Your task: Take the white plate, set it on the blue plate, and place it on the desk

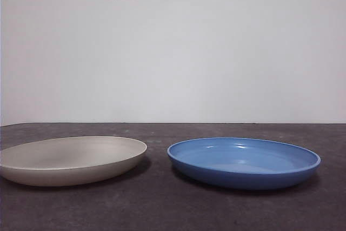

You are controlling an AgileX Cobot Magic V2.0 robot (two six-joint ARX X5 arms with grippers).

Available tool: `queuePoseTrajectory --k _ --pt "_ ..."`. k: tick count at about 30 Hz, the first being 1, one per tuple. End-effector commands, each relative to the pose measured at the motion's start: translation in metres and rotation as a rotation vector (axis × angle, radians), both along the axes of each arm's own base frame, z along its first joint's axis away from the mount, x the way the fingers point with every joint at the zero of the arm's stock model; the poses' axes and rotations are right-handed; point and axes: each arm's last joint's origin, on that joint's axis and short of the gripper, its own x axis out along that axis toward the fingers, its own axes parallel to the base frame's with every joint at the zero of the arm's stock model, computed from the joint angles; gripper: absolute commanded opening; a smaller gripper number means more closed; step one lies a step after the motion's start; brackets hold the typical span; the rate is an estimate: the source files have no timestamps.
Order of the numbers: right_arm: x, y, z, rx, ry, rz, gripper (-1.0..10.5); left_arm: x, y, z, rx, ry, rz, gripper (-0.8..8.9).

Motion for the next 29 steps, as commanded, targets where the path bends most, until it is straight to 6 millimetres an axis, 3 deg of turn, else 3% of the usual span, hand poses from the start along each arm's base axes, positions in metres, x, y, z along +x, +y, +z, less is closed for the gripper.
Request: queuePoseTrajectory --k 1,5,9,17,29 --pt "0.000 0.000 0.008 0.004 -0.050 0.008 5.7 0.012 0.009 0.013 0.007 0.048 0.077 5.63" --pt "0.000 0.000 0.008 0.004 -0.051 0.007 5.7 0.040 0.023 0.017 0.006 0.190 0.144 5.63" --pt "0.000 0.000 0.008 0.005 -0.049 0.007 5.7 0.072 0.031 0.007 -0.029 0.298 0.150 5.63" --pt "0.000 0.000 0.007 0.006 -0.039 0.007 5.7 0.125 0.048 -0.043 0.010 0.485 0.206 5.64" --pt "-0.001 0.000 0.006 0.005 -0.021 0.005 5.7 0.164 0.063 -0.111 0.127 0.679 0.244 5.61"
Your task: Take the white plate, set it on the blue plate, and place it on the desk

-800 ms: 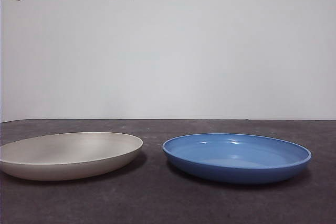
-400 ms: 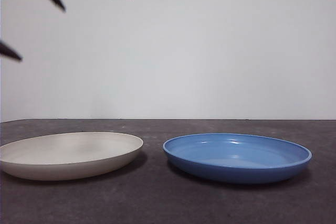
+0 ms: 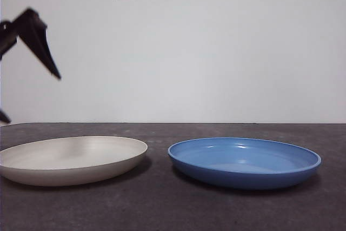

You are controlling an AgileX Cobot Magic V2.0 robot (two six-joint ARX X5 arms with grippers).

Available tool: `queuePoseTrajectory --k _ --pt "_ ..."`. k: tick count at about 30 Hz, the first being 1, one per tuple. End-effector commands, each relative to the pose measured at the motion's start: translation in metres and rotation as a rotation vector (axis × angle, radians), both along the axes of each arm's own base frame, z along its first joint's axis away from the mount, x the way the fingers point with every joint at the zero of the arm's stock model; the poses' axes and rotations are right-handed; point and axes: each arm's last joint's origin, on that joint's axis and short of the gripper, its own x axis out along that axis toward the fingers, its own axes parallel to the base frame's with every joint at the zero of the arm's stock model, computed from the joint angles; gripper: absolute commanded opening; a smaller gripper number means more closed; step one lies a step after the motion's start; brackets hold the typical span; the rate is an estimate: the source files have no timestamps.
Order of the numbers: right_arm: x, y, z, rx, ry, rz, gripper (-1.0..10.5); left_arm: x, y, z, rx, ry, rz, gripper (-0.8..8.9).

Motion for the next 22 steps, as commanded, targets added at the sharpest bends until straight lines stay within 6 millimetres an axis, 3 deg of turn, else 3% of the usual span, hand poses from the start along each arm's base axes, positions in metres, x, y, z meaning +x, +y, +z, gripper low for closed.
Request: queuePoseTrajectory --k 1,15,22 --pt "-0.001 0.000 0.006 0.005 -0.018 0.005 5.7 0.009 0.002 -0.010 0.042 0.006 -0.020 5.61" --pt "-0.001 0.000 0.005 0.002 -0.014 -0.004 5.7 0.024 0.002 -0.046 0.059 0.095 -0.027 5.60" --pt "-0.001 0.000 0.006 0.003 -0.021 -0.004 5.7 0.026 -0.001 -0.049 0.059 0.091 -0.038 5.60"
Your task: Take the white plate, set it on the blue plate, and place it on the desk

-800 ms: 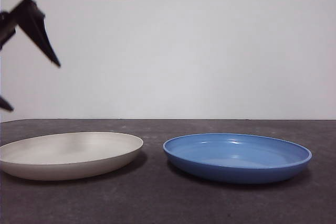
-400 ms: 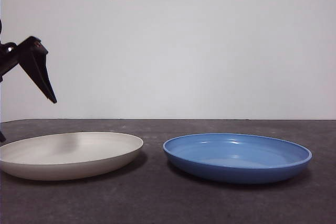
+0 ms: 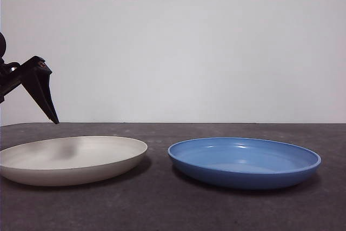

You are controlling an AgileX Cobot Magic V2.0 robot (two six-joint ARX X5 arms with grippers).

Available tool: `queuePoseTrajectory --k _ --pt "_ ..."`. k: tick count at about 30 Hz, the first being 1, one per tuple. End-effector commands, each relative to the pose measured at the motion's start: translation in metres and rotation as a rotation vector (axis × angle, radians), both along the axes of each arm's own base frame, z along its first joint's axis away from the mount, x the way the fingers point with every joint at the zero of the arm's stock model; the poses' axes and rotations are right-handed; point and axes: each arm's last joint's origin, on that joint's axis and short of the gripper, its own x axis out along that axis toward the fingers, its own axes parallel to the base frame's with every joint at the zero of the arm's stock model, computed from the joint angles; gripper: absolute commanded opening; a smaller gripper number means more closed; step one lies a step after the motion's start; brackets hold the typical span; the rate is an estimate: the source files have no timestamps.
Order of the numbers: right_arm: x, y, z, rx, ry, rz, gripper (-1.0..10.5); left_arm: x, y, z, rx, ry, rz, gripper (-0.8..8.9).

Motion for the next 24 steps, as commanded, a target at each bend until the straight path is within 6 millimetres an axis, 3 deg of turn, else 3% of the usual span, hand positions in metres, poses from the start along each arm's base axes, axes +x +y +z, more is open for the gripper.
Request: queuePoseTrajectory --k 1,5,12,17,24 --pt "0.000 0.000 0.007 0.008 -0.030 0.002 5.7 0.006 -0.002 -0.002 0.005 -0.015 -0.020 5.59" --pt "0.000 0.000 0.007 0.009 -0.034 0.002 5.7 0.007 -0.004 -0.005 0.005 -0.002 -0.026 5.34" --pt "0.000 0.000 0.007 0.009 -0.034 0.002 5.7 0.008 -0.004 -0.011 0.009 0.016 -0.024 2.27" --pt "0.000 0.000 0.007 0.009 -0.033 0.002 5.7 0.008 -0.003 -0.013 0.036 0.024 -0.022 0.80" --pt "0.000 0.000 0.007 0.009 -0.033 0.003 5.7 0.010 -0.003 -0.014 0.063 0.001 -0.033 0.15"
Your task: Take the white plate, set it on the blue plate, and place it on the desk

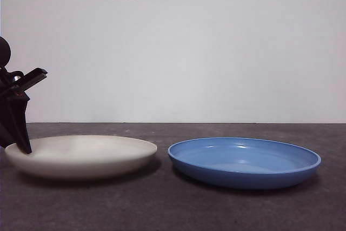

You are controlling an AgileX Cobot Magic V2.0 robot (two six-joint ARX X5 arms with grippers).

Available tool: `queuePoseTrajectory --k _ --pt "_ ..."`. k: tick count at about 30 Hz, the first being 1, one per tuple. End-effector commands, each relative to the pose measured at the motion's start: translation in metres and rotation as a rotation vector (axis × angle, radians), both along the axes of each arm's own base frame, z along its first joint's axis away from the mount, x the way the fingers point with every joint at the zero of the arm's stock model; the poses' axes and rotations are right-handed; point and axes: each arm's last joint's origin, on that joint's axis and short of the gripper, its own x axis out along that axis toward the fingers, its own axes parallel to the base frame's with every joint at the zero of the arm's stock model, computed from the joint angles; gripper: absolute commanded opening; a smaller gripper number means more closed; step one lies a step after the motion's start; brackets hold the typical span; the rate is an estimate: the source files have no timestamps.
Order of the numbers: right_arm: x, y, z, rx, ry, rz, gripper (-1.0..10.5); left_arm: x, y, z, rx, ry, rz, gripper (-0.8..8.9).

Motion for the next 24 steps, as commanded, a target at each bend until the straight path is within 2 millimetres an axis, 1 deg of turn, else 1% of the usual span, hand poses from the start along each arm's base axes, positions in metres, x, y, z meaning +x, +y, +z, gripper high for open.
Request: queuePoseTrajectory --k 1,4,7,10,13,17,21,24 --pt "-0.001 0.000 0.007 0.008 -0.026 0.003 5.7 0.007 0.001 -0.002 0.006 -0.027 -0.018 0.15" --pt "-0.001 0.000 0.007 0.008 -0.025 0.002 5.7 0.008 0.001 -0.001 0.005 -0.031 -0.017 0.15" --pt "-0.001 0.000 0.007 0.019 -0.015 -0.005 5.7 0.011 0.001 0.007 0.005 -0.029 -0.017 0.15" --pt "-0.002 0.000 0.009 0.023 -0.004 -0.009 5.7 0.016 -0.002 0.020 0.002 -0.022 -0.011 0.15" --pt "-0.005 -0.001 0.012 0.009 0.005 -0.031 5.7 0.022 -0.012 0.037 0.000 -0.021 -0.026 0.15" --pt "-0.011 -0.004 0.021 -0.034 -0.002 -0.082 5.7 0.027 -0.040 0.058 -0.007 -0.031 -0.077 0.15" --pt "-0.020 -0.007 0.035 -0.063 -0.038 -0.086 5.7 0.026 -0.080 0.072 -0.019 -0.064 -0.156 0.15" --pt "-0.026 -0.008 0.046 -0.065 -0.063 -0.085 5.7 0.023 -0.112 0.077 -0.036 -0.102 -0.215 0.15"
